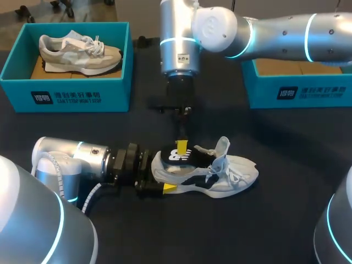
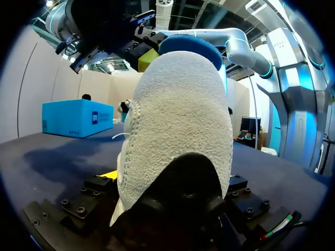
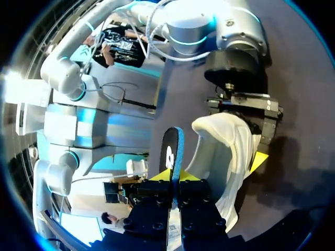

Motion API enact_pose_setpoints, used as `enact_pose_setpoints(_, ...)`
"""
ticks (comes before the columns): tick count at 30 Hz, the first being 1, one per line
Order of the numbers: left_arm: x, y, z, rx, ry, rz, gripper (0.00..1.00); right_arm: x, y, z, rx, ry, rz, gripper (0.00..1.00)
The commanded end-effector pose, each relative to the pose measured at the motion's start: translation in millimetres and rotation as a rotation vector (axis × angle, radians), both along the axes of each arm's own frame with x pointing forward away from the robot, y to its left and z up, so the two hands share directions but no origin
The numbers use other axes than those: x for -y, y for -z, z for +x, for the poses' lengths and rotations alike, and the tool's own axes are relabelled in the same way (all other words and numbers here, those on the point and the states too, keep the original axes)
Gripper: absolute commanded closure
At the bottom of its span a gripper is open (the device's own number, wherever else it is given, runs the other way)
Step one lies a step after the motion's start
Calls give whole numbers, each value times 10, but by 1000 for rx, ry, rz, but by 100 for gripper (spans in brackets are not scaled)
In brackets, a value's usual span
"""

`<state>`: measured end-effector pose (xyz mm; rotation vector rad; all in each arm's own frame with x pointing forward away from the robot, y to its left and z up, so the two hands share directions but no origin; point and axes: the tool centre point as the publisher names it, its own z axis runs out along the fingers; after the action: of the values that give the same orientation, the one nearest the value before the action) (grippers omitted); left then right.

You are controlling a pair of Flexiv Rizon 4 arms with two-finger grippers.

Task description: Take the shoe out of the shoebox, open the shoe tongue, remove and reinsert the insole, then place the shoe into the shoebox

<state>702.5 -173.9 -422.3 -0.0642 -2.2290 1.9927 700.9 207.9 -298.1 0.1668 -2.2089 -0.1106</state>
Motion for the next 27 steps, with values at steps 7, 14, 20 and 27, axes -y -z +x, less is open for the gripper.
enact_pose_setpoints(7,1,13,-1,0,-2,-1,100,-271,47,53,-10,-60,48,100)
enact_pose_setpoints(14,1,13,-1,0,-2,-1,100,-371,76,84,-24,-78,111,100)
enact_pose_setpoints(20,1,13,-1,0,-2,-1,100,-427,82,100,-31,-89,161,100)
enact_pose_setpoints(27,1,13,-1,0,-2,-1,100,-518,53,112,-28,-105,193,100)
